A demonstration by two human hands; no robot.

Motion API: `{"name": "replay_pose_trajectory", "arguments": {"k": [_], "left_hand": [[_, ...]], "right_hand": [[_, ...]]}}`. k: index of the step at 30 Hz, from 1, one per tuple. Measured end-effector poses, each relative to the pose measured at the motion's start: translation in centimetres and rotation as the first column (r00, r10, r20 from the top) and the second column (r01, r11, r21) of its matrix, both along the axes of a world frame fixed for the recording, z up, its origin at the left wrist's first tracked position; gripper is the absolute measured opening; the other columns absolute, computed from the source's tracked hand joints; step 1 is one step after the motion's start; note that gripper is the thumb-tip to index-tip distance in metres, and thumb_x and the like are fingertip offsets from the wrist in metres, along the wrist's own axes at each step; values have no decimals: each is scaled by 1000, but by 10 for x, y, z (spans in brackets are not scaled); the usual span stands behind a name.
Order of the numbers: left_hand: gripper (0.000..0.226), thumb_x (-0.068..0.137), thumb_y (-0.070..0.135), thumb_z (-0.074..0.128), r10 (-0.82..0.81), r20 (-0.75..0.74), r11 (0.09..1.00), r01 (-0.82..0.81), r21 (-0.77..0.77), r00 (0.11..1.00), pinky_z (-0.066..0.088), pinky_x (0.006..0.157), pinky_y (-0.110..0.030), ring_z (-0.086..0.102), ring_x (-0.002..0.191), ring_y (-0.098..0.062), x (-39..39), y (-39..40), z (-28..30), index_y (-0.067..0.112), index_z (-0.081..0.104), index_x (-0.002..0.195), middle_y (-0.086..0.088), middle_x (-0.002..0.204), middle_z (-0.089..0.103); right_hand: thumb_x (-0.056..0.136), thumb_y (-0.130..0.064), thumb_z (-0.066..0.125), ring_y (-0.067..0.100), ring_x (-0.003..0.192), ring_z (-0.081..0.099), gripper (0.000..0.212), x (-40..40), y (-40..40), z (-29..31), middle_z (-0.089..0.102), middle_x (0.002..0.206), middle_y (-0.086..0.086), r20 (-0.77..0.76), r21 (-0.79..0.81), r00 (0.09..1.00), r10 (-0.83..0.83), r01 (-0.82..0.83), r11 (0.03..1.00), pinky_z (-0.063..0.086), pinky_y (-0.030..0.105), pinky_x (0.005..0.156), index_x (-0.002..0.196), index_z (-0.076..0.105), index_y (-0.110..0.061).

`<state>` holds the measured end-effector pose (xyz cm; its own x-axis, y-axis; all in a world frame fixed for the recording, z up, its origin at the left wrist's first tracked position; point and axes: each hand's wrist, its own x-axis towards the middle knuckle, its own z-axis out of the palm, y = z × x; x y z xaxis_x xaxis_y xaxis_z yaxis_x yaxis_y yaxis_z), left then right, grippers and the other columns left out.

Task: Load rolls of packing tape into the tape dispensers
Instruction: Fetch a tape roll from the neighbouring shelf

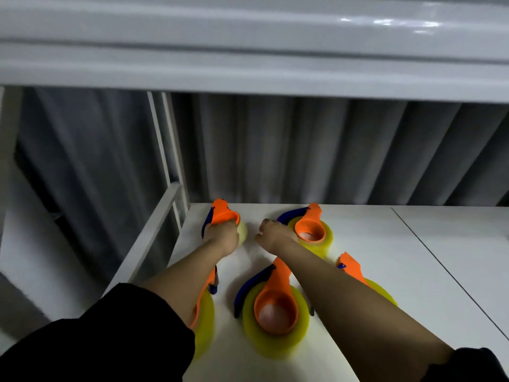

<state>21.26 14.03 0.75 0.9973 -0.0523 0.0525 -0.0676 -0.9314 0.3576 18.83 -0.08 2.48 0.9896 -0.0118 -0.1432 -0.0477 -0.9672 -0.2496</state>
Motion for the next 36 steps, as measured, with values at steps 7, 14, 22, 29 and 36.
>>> {"name": "replay_pose_trajectory", "arguments": {"k": [7, 14, 22, 29, 36], "left_hand": [[50, 98, 24, 43, -70, -52, 942, 49, -333, 996, 42, 58, -27, 53, 82, -21, -36, -12, 37, 14, 28, 145, -11, 111, 53], [42, 98, 13, 45, -169, 8, 623, 113, -774, 986, 43, 81, -13, 52, 111, -14, -87, -22, 83, 11, 37, 140, -5, 127, 52], [27, 96, 3, 43, -186, 109, 373, 173, -912, 976, 48, 63, -7, 64, 80, 6, -142, -40, 104, 24, 53, 110, 6, 98, 62], [42, 100, 42, 35, -152, -120, 19, -118, -993, 981, 55, 77, -34, 71, 83, -19, -152, -49, 108, 14, 67, 104, -9, 86, 74], [30, 98, 40, 41, -8, -142, 9, -142, -990, 990, 52, 65, -30, 65, 80, -18, -157, -71, 114, 19, 61, 105, -7, 89, 67]], "right_hand": [[80, -37, 74, 32, 130, 41, 93, -14, -13, 7, 35, 145, 13, 106, 547, 986, 130, -167, 820, 40, 43, 105, 150, 15, -18], [79, -29, 77, 12, 127, 43, 88, -52, -36, 32, 38, 143, -5, 238, 798, 964, 121, -265, 542, 42, 27, 104, 147, 21, -24], [80, -24, 75, 5, 118, 51, 82, -103, -49, 50, 44, 136, -5, 332, 855, 941, 59, -327, 402, 51, 15, 83, 146, 26, -23], [79, -38, 74, -5, 131, 36, 82, -134, -53, 52, 36, 145, -10, 477, 733, 879, 31, -416, 539, 37, 12, 103, 142, 23, -43], [78, -28, 75, -7, 126, 41, 83, -145, -46, 56, 38, 140, -14, 476, 796, 879, -19, -422, 435, 43, 13, 98, 143, 23, -37]]}}
